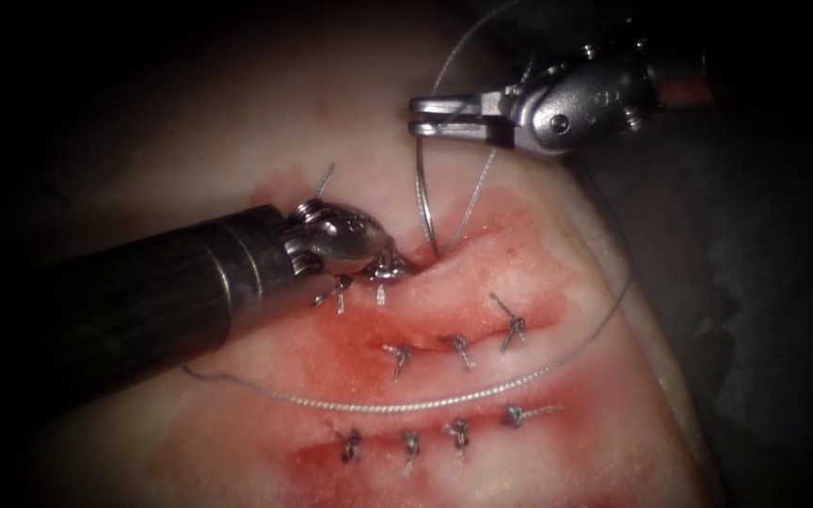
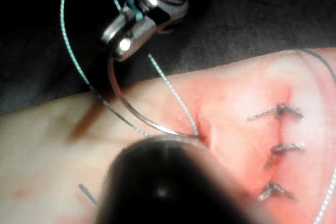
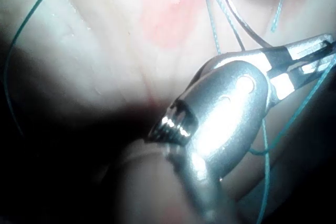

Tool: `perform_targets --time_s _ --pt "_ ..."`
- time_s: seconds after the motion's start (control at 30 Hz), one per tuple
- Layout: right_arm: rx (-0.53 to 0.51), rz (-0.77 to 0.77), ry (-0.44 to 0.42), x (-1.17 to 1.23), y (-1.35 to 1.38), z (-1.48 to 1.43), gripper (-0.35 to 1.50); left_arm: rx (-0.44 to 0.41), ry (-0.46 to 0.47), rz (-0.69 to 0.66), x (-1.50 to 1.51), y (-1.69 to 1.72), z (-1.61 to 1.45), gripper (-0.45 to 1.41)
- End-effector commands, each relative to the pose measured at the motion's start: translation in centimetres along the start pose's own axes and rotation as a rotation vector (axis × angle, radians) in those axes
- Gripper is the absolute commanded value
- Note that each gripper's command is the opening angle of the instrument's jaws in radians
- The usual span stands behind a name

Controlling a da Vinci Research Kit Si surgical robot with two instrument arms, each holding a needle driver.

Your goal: Wound Closure

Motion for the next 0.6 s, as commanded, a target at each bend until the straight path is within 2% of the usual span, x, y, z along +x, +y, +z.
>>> perform_targets --time_s 0.03,0.6 --pt "0.001 -0.004 -0.005 0.05 -0.05 0.09 -0.35 -0.002 -0.005 0.004 -0.12 0.07 0.0 -0.45" --pt "-0.027 -0.029 -0.023 0.0 -0.01 0.1 -0.35 -0.002 -0.004 0.001 -0.12 0.07 0.0 -0.45"
